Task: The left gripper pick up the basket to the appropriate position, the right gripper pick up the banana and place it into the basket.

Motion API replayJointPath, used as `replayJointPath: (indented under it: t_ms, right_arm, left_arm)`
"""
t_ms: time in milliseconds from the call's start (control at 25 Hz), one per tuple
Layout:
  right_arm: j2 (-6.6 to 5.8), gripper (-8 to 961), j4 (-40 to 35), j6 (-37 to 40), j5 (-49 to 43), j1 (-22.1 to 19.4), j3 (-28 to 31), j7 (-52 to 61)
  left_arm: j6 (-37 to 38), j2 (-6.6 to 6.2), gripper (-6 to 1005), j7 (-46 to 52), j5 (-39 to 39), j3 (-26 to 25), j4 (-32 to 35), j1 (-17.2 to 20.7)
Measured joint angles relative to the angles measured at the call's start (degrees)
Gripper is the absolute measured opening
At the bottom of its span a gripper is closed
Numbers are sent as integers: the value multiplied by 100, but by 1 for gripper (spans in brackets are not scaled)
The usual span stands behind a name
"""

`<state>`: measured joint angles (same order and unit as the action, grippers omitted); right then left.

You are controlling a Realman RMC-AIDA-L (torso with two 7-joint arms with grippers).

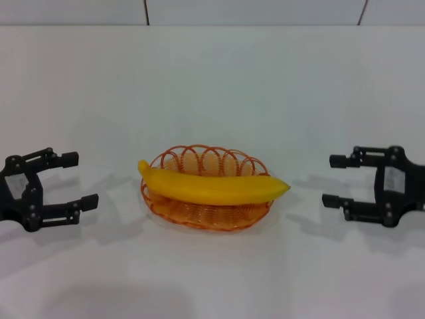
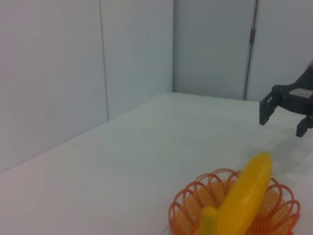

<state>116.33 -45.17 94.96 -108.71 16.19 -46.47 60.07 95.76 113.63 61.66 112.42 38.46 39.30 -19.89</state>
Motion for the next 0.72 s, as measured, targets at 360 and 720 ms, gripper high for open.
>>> replayJointPath:
  t_ms: [360,720]
  right_arm:
    - [-4,662,905,-340,-135,27,283,-815]
    - [11,662,1118,-551,-292,175,408,-810]
  left_arm:
    - [12,22,877,-465,98,35,5,109]
    - [-35,9,876,-536,299,-14,-8,182]
